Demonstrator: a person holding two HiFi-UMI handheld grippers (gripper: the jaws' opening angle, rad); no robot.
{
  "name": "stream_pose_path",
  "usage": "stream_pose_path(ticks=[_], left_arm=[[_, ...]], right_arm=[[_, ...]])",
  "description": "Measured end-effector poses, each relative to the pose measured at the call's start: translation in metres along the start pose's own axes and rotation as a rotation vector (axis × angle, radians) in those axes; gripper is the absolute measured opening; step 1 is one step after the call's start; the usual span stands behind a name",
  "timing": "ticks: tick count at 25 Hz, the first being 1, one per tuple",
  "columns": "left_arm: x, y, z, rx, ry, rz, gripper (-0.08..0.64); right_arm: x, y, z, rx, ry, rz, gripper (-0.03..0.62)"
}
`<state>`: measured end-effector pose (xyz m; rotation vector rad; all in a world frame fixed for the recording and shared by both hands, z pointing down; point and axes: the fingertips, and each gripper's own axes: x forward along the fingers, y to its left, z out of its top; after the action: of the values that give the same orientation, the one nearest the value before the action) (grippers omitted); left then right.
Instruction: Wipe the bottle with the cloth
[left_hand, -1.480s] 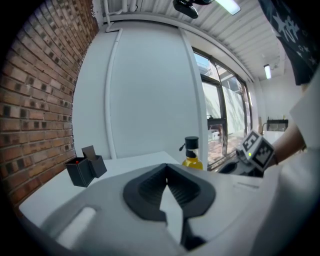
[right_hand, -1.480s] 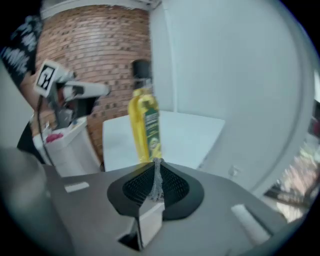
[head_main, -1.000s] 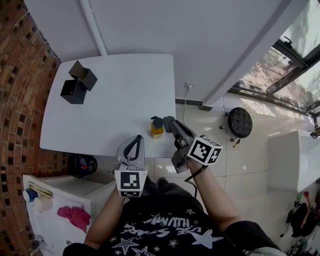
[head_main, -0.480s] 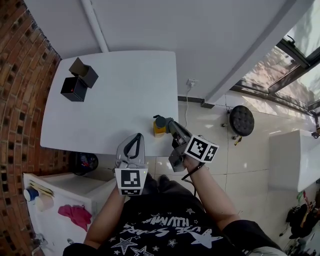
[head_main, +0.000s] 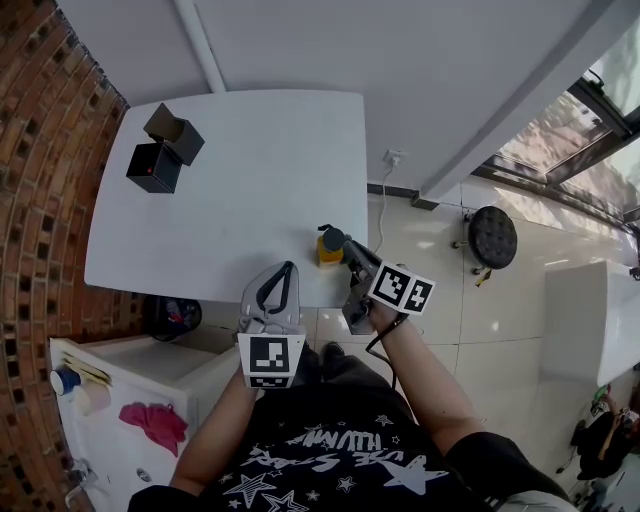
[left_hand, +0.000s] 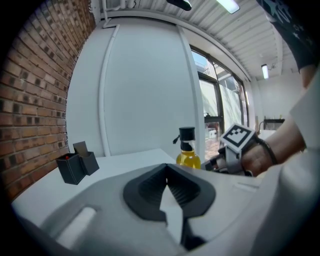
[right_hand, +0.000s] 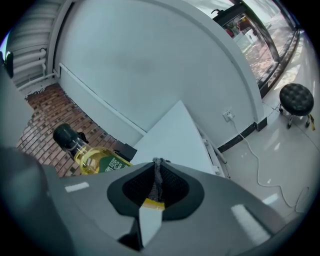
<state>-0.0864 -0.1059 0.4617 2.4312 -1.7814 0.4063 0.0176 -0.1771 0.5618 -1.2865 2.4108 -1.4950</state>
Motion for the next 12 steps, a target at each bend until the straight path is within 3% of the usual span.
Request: stream_pose_path(ticks=[12], left_arm=[[-0.001, -0.017, -0.010, -0.024, 0.042, -0.046, 0.005]], right_arm=[[0.013, -0.011, -0.009, -0.056, 0.051, -0.057, 0.035]])
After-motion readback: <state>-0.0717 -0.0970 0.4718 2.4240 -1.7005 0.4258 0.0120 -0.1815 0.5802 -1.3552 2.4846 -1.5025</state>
